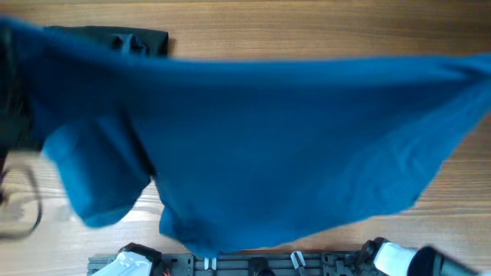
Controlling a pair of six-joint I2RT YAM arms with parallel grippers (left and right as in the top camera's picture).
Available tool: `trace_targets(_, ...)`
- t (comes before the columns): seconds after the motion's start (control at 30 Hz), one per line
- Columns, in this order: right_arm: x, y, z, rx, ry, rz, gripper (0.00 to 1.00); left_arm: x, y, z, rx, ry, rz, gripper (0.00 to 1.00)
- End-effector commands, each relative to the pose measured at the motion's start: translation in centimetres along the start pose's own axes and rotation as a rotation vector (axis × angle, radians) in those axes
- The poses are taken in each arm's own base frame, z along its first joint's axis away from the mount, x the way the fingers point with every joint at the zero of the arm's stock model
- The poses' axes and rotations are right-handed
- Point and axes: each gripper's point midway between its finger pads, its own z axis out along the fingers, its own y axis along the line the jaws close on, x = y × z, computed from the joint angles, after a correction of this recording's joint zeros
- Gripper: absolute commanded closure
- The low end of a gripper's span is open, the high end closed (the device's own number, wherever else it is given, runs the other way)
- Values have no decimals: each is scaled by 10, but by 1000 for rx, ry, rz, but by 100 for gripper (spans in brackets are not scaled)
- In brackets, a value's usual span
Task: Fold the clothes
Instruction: 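Lift both hem corners high with both grippers, raising the shirt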
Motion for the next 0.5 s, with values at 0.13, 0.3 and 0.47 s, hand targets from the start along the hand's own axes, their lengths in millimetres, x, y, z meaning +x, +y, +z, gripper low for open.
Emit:
trace_targets(0.13, -10, -10, 31, -10, 41, -70, 96, 20, -3, 69, -29, 42, 65, 96)
trace_targets(0.3, -20, 2, -1, 5, -63, -111, 96, 44, -11, 92, 22, 130, 95, 96)
trace_targets(0.47, -25, 11, -48, 70, -200, -120, 96, 35, -12, 74, 30, 112, 92, 96)
